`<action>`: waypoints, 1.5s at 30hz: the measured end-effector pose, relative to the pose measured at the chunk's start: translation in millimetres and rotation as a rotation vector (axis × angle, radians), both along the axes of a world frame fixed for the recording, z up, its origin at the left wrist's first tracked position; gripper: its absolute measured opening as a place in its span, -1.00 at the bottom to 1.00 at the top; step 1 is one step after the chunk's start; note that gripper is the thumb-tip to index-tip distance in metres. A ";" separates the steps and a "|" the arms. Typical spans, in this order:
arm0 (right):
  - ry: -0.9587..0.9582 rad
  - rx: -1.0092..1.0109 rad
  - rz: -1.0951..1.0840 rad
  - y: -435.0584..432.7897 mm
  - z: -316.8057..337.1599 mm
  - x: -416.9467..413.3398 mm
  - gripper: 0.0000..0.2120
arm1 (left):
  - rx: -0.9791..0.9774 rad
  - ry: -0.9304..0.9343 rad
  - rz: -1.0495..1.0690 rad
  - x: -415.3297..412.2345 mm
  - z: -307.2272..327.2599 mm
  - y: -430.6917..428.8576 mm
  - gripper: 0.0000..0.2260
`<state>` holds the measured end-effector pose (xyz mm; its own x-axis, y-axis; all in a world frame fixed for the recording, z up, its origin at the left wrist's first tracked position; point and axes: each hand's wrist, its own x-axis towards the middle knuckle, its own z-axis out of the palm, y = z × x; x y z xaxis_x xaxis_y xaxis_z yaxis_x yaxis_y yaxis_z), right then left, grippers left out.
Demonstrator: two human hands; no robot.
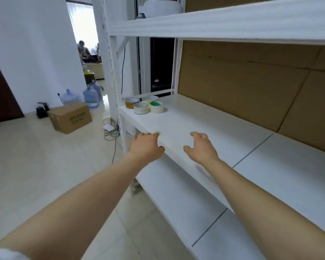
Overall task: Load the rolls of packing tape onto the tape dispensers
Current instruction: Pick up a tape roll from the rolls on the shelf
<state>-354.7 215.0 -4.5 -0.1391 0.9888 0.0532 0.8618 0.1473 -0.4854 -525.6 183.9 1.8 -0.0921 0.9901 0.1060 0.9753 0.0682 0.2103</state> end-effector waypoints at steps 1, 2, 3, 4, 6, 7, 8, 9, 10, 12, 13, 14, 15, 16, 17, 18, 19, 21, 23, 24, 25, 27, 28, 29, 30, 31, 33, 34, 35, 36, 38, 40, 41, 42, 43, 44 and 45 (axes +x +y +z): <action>-0.009 0.000 0.009 13.5 0.1 -12.2 -0.47 | -0.004 -0.010 0.025 -15.5 -0.8 8.9 -0.54; -0.017 0.002 0.016 28.8 0.3 -23.6 -0.49 | -0.009 -0.027 0.052 -30.0 -2.0 19.4 -0.57; -0.023 0.006 0.023 45.3 0.0 -34.1 -0.52 | -0.012 -0.045 0.078 -43.7 -3.8 30.5 -0.58; -0.028 0.013 0.030 62.8 -0.4 -44.2 -0.55 | -0.017 -0.060 0.098 -56.7 -5.3 42.5 -0.59; -0.030 0.033 0.048 100.6 -2.4 -63.6 -0.60 | -0.021 -0.074 0.123 -80.6 -8.7 68.7 -0.58; -0.027 0.044 0.055 120.6 -3.9 -73.0 -0.62 | -0.018 -0.078 0.137 -91.9 -10.8 83.4 -0.59; -0.022 0.058 0.060 141.4 -5.2 -82.4 -0.64 | -0.014 -0.087 0.153 -102.8 -12.1 99.4 -0.61; -0.016 0.068 0.063 162.4 -6.2 -91.5 -0.65 | -0.013 -0.100 0.169 -113.3 -13.3 116.4 -0.62; -0.007 0.076 0.061 184.2 -6.4 -100.6 -0.66 | -0.014 -0.109 0.184 -123.2 -13.3 135.0 -0.62; 0.008 0.085 0.055 226.6 -6.1 -117.9 -0.67 | -0.028 -0.105 0.191 -140.7 -9.7 172.7 -0.58; 0.009 0.093 0.056 245.6 -6.2 -125.9 -0.67 | -0.035 -0.108 0.191 -148.7 -7.8 190.9 -0.55; 0.007 0.107 0.061 264.7 -5.6 -133.5 -0.67 | -0.033 -0.120 0.192 -156.2 -6.2 209.1 -0.53; 0.001 0.122 0.065 283.2 -4.5 -141.0 -0.67 | -0.028 -0.136 0.195 -163.1 -5.6 226.6 -0.53; -0.012 0.132 0.066 300.0 -3.2 -148.4 -0.66 | -0.023 -0.152 0.195 -169.1 -5.1 242.6 -0.53; -0.036 0.135 0.067 315.2 -1.4 -155.5 -0.65 | -0.019 -0.165 0.190 -174.4 -4.8 257.1 -0.54; -0.072 0.135 0.072 329.2 -0.5 -162.5 -0.63 | -0.017 -0.173 0.181 -179.6 -5.1 270.1 -0.56; -0.115 0.135 0.083 341.8 -0.6 -169.5 -0.63 | -0.020 -0.181 0.168 -184.9 -6.3 282.7 -0.57; -0.205 0.150 0.108 365.3 -2.3 -180.9 -0.63 | -0.014 -0.180 0.126 -194.3 -7.4 308.5 -0.62; -0.313 0.149 0.122 387.0 -3.2 -190.1 -0.63 | -0.030 -0.178 0.106 -203.8 -9.1 337.4 -0.63; -0.360 0.134 0.124 396.9 -3.8 -193.8 -0.60 | -0.051 -0.194 0.105 -207.5 -10.9 351.1 -0.60; -0.387 0.113 0.124 405.5 -4.3 -197.3 -0.56 | -0.070 -0.216 0.099 -211.0 -14.0 365.4 -0.56; -0.388 0.042 0.114 419.8 -7.1 -204.0 -0.47 | -0.119 -0.230 0.058 -217.6 -19.6 391.9 -0.47; -0.384 0.007 0.104 426.1 -9.5 -207.5 -0.43 | -0.148 -0.209 0.030 -220.6 -21.4 402.9 -0.43; -0.395 -0.023 0.093 431.4 -11.6 -211.5 -0.40 | -0.179 -0.170 -0.007 -223.3 -22.5 412.4 -0.41; -0.421 -0.050 0.079 437.5 -14.0 -215.6 -0.39 | -0.209 -0.125 -0.046 -225.9 -23.4 420.2 -0.43; -0.450 -0.072 0.064 443.7 -16.5 -219.6 -0.40 | -0.234 -0.093 -0.082 -229.6 -25.3 428.5 -0.47; -0.495 -0.079 0.040 453.2 -22.5 -226.3 -0.51 | -0.283 -0.064 -0.127 -235.4 -28.6 443.4 -0.60; -0.524 -0.053 0.031 455.9 -25.0 -227.8 -0.58 | -0.312 -0.050 -0.140 -236.7 -29.8 451.4 -0.64; -0.552 -0.030 0.017 457.1 -26.4 -227.5 -0.63 | -0.346 -0.035 -0.151 -236.8 -30.5 457.5 -0.68; -0.566 -0.019 -0.009 456.4 -27.2 -225.3 -0.67 | -0.376 -0.015 -0.170 -235.5 -31.1 462.7 -0.70; -0.543 -0.041 -0.084 450.2 -28.0 -215.8 -0.71 | -0.364 0.008 -0.236 -230.2 -30.6 467.6 -0.80; -0.488 -0.065 -0.162 438.3 -23.4 -197.8 -0.70 | -0.276 -0.010 -0.297 -218.7 -29.3 469.6 -0.93; -0.468 -0.066 -0.193 430.0 -20.2 -185.3 -0.70 | -0.242 -0.026 -0.333 -209.2 -27.5 469.7 -0.92; -0.458 -0.065 -0.216 419.5 -15.8 -171.2 -0.72 | -0.228 -0.033 -0.372 -197.4 -24.2 468.8 -0.85; -0.459 -0.065 -0.239 406.7 -11.3 -155.4 -0.73 | -0.233 -0.029 -0.398 -182.9 -19.5 466.4 -0.83; -0.468 -0.069 -0.270 391.3 -6.4 -138.5 -0.73 | -0.236 -0.019 -0.427 -165.7 -14.2 461.6 -0.85; -0.478 -0.080 -0.305 373.6 -1.5 -120.5 -0.72 | -0.233 -0.012 -0.454 -146.9 -8.5 454.8 -0.80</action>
<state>-475.2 588.6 -6.0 0.1626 0.9864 -0.0225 0.9861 -0.1632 -0.0305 -672.5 638.8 -6.7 0.3531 0.9277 -0.1213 0.9150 -0.3153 0.2518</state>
